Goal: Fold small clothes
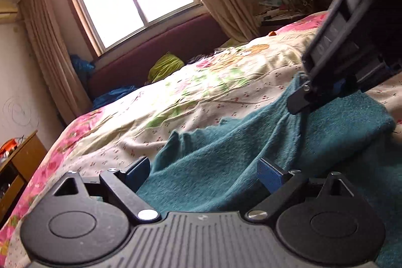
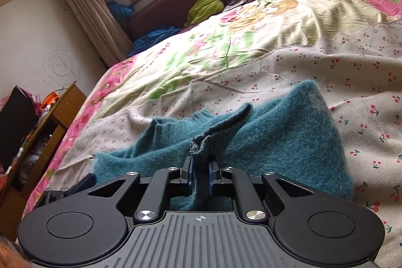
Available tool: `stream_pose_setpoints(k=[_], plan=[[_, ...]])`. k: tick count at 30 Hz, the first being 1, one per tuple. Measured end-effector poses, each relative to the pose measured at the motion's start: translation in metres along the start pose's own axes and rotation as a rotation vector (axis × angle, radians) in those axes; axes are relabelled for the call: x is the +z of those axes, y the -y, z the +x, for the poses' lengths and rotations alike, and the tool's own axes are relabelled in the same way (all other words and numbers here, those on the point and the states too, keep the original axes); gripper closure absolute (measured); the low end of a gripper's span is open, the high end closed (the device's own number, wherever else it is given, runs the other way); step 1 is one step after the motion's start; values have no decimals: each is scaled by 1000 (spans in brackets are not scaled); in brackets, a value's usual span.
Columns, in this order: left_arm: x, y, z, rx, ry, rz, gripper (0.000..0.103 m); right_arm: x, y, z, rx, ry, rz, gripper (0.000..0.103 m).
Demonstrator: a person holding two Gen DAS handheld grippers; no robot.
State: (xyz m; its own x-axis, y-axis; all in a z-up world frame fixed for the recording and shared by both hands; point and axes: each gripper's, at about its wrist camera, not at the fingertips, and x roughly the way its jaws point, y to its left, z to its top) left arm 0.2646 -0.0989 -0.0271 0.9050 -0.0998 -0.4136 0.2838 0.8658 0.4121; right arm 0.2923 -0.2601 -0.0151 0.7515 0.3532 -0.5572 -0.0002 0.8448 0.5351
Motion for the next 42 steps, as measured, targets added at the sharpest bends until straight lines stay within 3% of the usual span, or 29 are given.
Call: stream_pose_setpoints(k=[4, 7, 13, 17, 21, 22, 24, 26, 27, 30, 31, 34, 36, 39, 42], plan=[[9, 19, 4, 35, 64, 48, 0, 11, -7, -10, 86, -19, -1, 92], [13, 23, 3, 50, 98, 55, 1, 15, -10, -14, 92, -24, -14, 92], [7, 1, -22, -17, 136, -35, 2, 20, -4, -17, 88, -9, -5, 94], [8, 16, -28, -68, 164, 33, 2, 19, -8, -17, 81, -10, -30, 94], [13, 35, -17, -55, 133, 91, 4, 19, -7, -16, 80, -23, -38, 94], [16, 38, -11, -49, 119, 93, 8, 18, -6, -16, 85, -27, -37, 94], [22, 39, 5, -64, 85, 73, 31, 17, -6, -18, 88, -32, -44, 94], [26, 31, 17, -125, 25, -11, 73, 17, -6, -19, 97, -35, -48, 94], [27, 23, 22, -164, 0, -75, 79, 17, -6, -21, 103, -36, -50, 95], [25, -2, 24, -185, -5, -214, 80, 18, -5, -28, 123, -25, -62, 94], [24, -15, 22, -197, -5, -266, 80, 19, -4, -31, 130, -13, -54, 88], [20, -65, 20, -205, -11, -432, 81, 16, -2, -45, 146, 46, -67, 88], [15, -106, 15, -165, -12, -526, 81, 9, -7, -46, 110, 56, -148, 88], [2, -170, 2, -119, 3, -660, 81, -11, -22, -27, 37, -4, -298, 86], [-4, -224, -20, -50, 42, -717, 81, -42, -51, 3, -19, -48, -502, 81]])
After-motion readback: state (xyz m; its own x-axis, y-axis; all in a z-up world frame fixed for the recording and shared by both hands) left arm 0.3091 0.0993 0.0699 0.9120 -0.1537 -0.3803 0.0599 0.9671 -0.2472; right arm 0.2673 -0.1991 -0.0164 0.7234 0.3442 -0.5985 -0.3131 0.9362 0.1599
